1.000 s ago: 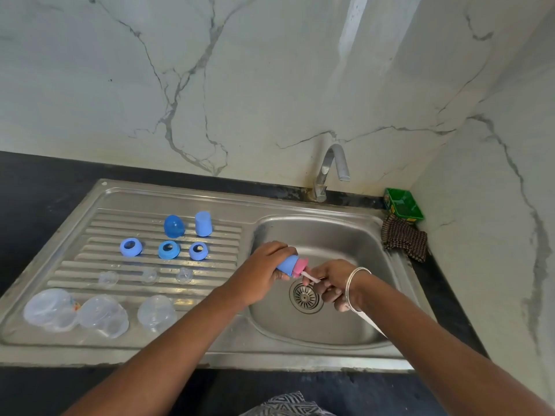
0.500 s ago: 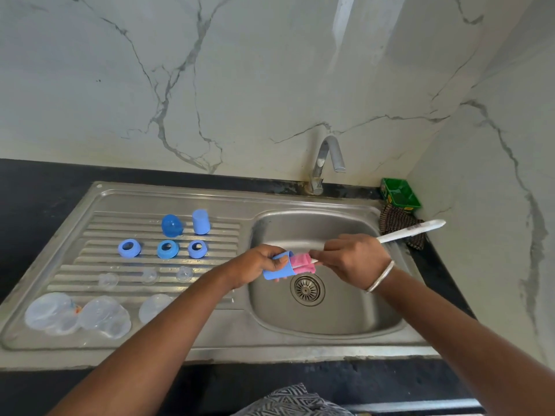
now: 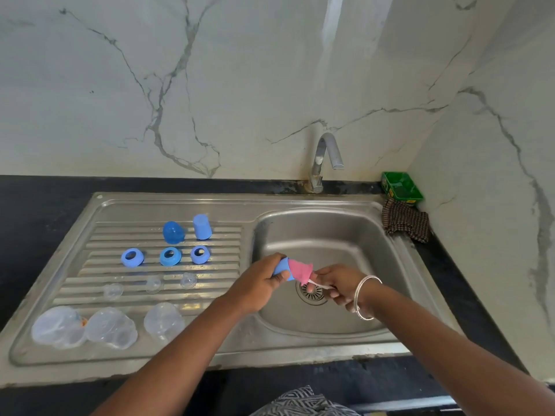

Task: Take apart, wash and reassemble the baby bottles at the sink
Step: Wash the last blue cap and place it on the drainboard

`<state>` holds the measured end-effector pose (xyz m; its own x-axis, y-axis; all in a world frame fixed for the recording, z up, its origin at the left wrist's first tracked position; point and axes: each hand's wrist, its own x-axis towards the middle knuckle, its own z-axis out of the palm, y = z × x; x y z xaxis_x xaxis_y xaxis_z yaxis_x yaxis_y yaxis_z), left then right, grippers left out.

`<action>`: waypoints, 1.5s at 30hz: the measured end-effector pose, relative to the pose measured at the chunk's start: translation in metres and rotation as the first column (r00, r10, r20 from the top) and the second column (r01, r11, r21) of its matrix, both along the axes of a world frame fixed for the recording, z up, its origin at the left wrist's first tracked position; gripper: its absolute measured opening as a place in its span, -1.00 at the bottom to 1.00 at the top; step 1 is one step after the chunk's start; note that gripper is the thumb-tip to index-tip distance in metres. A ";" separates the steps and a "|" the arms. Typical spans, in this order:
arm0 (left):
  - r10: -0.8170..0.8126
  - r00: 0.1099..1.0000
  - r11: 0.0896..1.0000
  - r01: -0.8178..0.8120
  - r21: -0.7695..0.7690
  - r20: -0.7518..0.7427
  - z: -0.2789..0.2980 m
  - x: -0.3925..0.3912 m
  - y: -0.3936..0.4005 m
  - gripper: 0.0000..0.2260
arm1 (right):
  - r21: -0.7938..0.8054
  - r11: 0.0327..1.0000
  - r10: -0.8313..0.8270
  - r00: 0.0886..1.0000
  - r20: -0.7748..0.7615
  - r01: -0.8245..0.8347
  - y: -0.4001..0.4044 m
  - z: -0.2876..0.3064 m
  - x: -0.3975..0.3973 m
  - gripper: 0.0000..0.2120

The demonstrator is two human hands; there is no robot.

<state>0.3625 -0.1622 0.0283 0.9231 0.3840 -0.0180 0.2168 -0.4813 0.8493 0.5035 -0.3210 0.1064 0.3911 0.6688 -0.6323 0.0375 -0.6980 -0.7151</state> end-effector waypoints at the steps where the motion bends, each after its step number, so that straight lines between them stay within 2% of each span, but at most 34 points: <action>1: 0.017 1.000 0.998 -0.017 -0.054 0.015 -0.003 0.001 0.001 -0.73 | -0.014 1.000 -0.010 0.999 -0.032 0.010 -0.004 0.002 0.003 -0.75; 4: 0.135 0.991 0.960 -0.127 -0.251 0.015 -0.001 0.005 -0.004 -0.81 | 0.016 1.000 -0.008 0.999 0.036 0.007 -0.011 -0.001 0.014 -0.77; 6: 0.209 0.978 0.878 -0.194 -0.438 -0.013 0.003 0.013 -0.011 -0.82 | 0.070 0.998 -0.017 0.996 0.084 0.011 -0.015 -0.008 0.018 -0.79; 8: 0.301 0.952 0.733 -0.271 -0.625 -0.059 0.007 0.021 -0.018 -0.88 | 0.142 0.990 -0.021 0.985 0.172 -0.004 -0.018 -0.019 0.022 -0.81; 10: 0.368 0.921 0.567 -0.329 -0.755 -0.125 0.012 0.029 -0.024 -0.90 | 0.185 0.983 -0.056 0.942 0.332 -0.006 -0.022 -0.027 0.029 -0.88; 14: 0.480 0.846 0.305 -0.408 -0.861 -0.231 0.010 0.045 -0.031 -0.77 | 0.182 0.979 -0.039 0.804 0.593 -0.087 -0.023 -0.040 0.039 -0.92; 16: 0.492 0.828 0.191 -0.406 -0.893 -0.271 0.013 0.057 -0.037 -0.67 | 0.221 0.969 -0.055 0.774 0.630 -0.112 -0.022 -0.042 0.039 -0.79; 19: 0.536 0.788 0.055 -0.390 -0.919 -0.302 0.018 0.073 -0.047 -0.69 | 0.181 0.963 0.034 0.758 0.652 -0.199 -0.017 -0.033 0.038 -0.32; 20: 0.559 0.772 0.017 -0.374 -0.927 -0.301 0.019 0.078 -0.051 -0.70 | 0.169 0.963 0.052 0.758 0.650 -0.210 -0.016 -0.030 0.038 -0.28; 26: 0.654 0.700 -0.063 -0.327 -0.943 -0.286 0.030 0.109 -0.069 -0.71 | 0.285 0.952 -0.110 0.745 0.658 -0.112 -0.003 -0.033 0.049 -0.55; 28: 0.664 0.691 -0.062 -0.332 -0.941 -0.287 0.033 0.116 -0.074 -0.72 | 0.344 0.935 -0.154 0.772 0.616 -0.088 0.002 -0.037 0.053 -0.66; 30: 0.669 0.706 -0.005 -0.306 -0.952 -0.231 0.035 0.123 -0.079 -0.70 | 0.383 0.917 -0.152 0.793 0.591 -0.109 0.001 -0.039 0.054 -0.64; 32: 0.674 0.719 0.043 -0.270 -0.962 -0.172 0.039 0.126 -0.083 -0.65 | 0.387 0.907 -0.130 0.760 0.636 -0.168 -0.004 -0.041 0.049 -0.55; 35: 0.702 0.685 0.018 -0.290 -0.957 -0.195 0.043 0.131 -0.088 -0.69 | 0.373 0.898 -0.109 0.704 0.701 -0.233 -0.018 -0.040 0.044 -0.49; 38: 0.727 0.634 -0.045 -0.339 -0.940 -0.263 0.044 0.135 -0.090 -0.67 | 0.327 0.903 -0.090 0.621 0.778 -0.279 -0.031 -0.040 0.044 -0.56; 41: 0.752 0.604 -0.092 -0.300 -0.949 -0.264 0.047 0.135 -0.094 -0.63 | 0.322 0.933 -0.135 0.667 0.733 -0.164 -0.039 -0.044 0.057 -0.69; 45: 0.747 0.626 -0.039 -0.291 -0.956 -0.221 0.046 0.139 -0.105 -0.60 | 0.323 0.942 -0.161 0.716 0.680 -0.094 -0.036 -0.037 0.070 -0.74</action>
<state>0.5014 -0.2671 0.0748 0.4796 0.6631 -0.5747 -0.3384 0.7441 0.5760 0.5738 -0.3569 0.0690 0.6544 0.7533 0.0651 0.5875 -0.4525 -0.6709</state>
